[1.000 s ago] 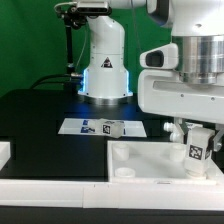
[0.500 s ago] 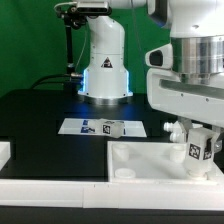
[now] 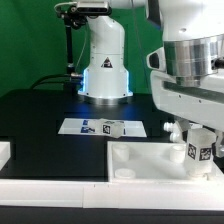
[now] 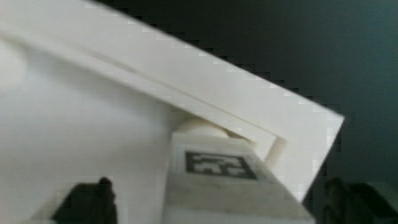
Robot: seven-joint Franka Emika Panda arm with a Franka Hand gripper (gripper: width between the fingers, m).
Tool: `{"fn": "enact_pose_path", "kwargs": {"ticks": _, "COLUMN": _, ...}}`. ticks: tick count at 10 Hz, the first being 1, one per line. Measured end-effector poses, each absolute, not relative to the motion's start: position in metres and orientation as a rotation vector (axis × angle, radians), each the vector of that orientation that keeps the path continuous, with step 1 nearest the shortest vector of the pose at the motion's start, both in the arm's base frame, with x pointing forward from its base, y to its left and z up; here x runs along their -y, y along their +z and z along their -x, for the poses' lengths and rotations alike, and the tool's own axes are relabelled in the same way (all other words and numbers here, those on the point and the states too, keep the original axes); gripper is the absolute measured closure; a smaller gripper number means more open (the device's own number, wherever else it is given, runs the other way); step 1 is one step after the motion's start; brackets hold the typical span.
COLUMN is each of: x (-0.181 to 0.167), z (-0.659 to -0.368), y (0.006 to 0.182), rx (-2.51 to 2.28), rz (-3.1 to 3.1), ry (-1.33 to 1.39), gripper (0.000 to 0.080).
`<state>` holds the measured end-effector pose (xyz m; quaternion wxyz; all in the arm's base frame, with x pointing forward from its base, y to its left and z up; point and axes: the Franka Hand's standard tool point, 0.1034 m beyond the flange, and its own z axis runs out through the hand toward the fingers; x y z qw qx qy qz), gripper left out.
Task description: Assemble one leg
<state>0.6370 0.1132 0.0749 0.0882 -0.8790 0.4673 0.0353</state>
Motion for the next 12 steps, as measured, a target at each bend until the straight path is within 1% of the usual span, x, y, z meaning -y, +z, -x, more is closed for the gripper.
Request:
{"fn": "enact_pose_path", "kwargs": {"ticks": 1, "x": -0.1087, "z": -0.6380, "y": 0.0750, "rx": -1.095, "rz": 2.749, "ry": 0.075, "gripper": 0.0172}}
{"fn": "enact_pose_path", "kwargs": {"ticks": 2, "x": -0.1094, "z": -0.6383, "y": 0.0763, "rx": -0.829, "rz": 2.844, "ry": 0.055, "gripper": 0.0156}}
{"fn": "enact_pose_path", "kwargs": {"ticks": 3, "x": -0.1127, "z": -0.6376, "y": 0.0763, "rx": -0.647, "rz": 2.891, "ry": 0.039, "gripper": 0.0156}}
{"fn": "enact_pose_path", "kwargs": {"ticks": 7, "x": -0.1103, "z": -0.6380, "y": 0.0760, "rx": -0.198, "rz": 2.961, "ry": -0.004, "gripper": 0.0150}}
{"fn": "enact_pose_path", "kwargs": {"ticks": 8, "x": -0.1138, "z": -0.6402, "y": 0.0774, "rx": 0.027, "rz": 3.014, "ry": -0.048, "gripper": 0.0150}}
{"fn": "enact_pose_path", "kwargs": {"ticks": 10, "x": -0.1166, "z": -0.6406, "y": 0.0774, "rx": 0.013, "rz": 3.012, "ry": -0.053, "gripper": 0.0150}}
{"fn": "enact_pose_path", "kwargs": {"ticks": 11, "x": -0.1173, "z": -0.6405, "y": 0.0774, "rx": -0.055, "rz": 3.010, "ry": -0.048, "gripper": 0.0237}}
{"fn": "enact_pose_path", "kwargs": {"ticks": 12, "x": -0.1179, "z": -0.6403, "y": 0.0773, "rx": -0.143, "rz": 3.006, "ry": -0.042, "gripper": 0.0372}}
